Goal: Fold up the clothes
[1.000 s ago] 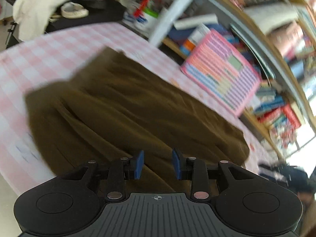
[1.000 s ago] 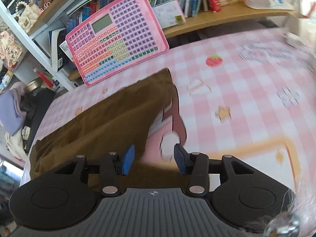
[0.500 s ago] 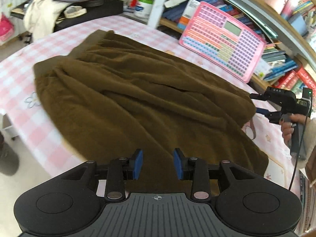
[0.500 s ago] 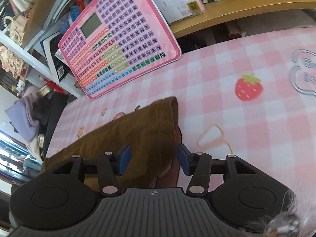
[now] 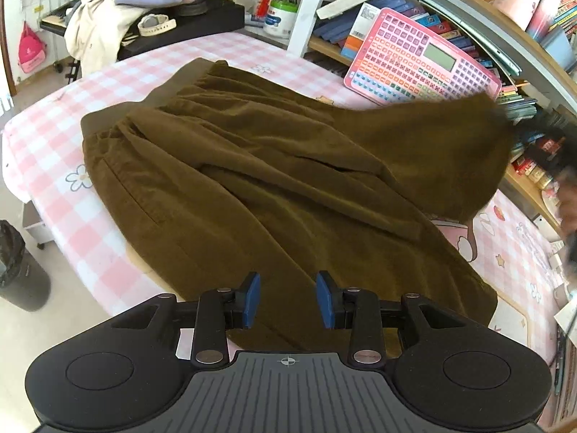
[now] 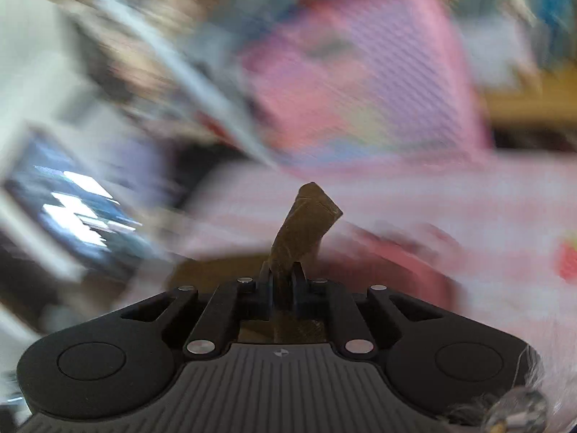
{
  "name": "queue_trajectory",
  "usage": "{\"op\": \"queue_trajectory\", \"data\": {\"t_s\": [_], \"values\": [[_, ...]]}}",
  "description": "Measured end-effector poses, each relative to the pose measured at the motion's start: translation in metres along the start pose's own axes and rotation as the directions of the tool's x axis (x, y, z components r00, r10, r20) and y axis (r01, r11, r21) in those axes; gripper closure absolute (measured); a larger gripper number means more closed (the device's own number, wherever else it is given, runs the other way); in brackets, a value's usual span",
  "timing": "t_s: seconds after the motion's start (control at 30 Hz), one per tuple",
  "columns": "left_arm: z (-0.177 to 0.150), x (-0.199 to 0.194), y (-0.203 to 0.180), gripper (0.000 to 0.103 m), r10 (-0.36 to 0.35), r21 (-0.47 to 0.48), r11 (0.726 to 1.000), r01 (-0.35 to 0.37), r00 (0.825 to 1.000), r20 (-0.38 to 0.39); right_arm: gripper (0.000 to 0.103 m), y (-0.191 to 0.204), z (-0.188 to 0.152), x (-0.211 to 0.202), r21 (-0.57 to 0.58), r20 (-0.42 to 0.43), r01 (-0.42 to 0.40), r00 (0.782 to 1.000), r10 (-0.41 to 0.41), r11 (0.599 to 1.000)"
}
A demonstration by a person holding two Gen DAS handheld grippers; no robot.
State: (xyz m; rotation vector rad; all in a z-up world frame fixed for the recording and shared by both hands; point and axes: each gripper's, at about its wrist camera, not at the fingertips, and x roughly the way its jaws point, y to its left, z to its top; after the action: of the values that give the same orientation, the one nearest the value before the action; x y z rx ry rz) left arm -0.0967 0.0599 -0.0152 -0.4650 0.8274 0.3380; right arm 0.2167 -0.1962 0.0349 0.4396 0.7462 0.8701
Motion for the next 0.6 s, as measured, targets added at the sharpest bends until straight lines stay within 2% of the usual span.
{"op": "queue_trajectory", "data": {"t_s": [0.03, 0.1, 0.13, 0.2, 0.27, 0.37, 0.43, 0.5, 0.53, 0.6], "values": [[0.0, 0.0, 0.0, 0.069, 0.0, -0.001, 1.0, 0.0, 1.0, 0.0, 0.095, 0.011, 0.007, -0.011, -0.012, 0.045, -0.043, 0.998, 0.043, 0.999], [0.001, 0.0, -0.002, 0.069, -0.004, 0.003, 1.0, 0.004, 1.0, 0.002, 0.09, 0.017, 0.025, -0.002, -0.025, 0.091, 0.09, 0.992, -0.088, 0.996], [0.001, -0.001, -0.003, 0.069, -0.006, 0.007, 1.0, 0.006, 1.0, 0.004, 0.072, 0.017, 0.031, 0.008, -0.061, 0.102, 0.18, 0.98, -0.173, 0.982], [0.001, -0.002, -0.006, 0.069, -0.012, 0.017, 1.0, 0.012, 1.0, 0.009, 0.036, 0.012, 0.04, 0.033, -0.15, 0.1, 0.342, 0.939, -0.33, 0.928], [0.0, -0.005, -0.005, 0.069, -0.013, 0.015, 1.0, 0.012, 1.0, 0.015, 0.043, -0.004, 0.041, 0.043, -0.156, 0.073, 0.404, 0.915, -0.397, 0.901], [-0.002, -0.006, 0.002, 0.069, -0.006, -0.014, 1.0, 0.007, 1.0, 0.016, 0.045, -0.031, 0.029, 0.031, -0.079, 0.023, 0.413, 0.91, -0.413, 0.907], [-0.004, -0.004, 0.009, 0.069, -0.002, -0.044, 0.999, 0.002, 1.0, 0.009, 0.055, -0.043, 0.011, 0.027, -0.079, -0.037, 0.462, 0.884, -0.465, 0.884], [-0.005, -0.002, 0.01, 0.069, -0.01, -0.054, 0.999, 0.01, 1.0, 0.001, 0.058, -0.049, -0.008, 0.025, -0.082, -0.101, 0.486, 0.865, -0.492, 0.87], [-0.005, -0.002, 0.009, 0.069, -0.015, -0.048, 0.999, 0.015, 1.0, -0.001, 0.058, -0.051, -0.017, 0.022, -0.072, -0.122, 0.482, 0.865, -0.487, 0.873], [-0.005, -0.001, 0.006, 0.069, -0.026, -0.032, 0.999, 0.026, 1.0, -0.002, 0.058, -0.05, -0.035, 0.018, -0.041, -0.143, 0.451, 0.881, -0.452, 0.892]]}}
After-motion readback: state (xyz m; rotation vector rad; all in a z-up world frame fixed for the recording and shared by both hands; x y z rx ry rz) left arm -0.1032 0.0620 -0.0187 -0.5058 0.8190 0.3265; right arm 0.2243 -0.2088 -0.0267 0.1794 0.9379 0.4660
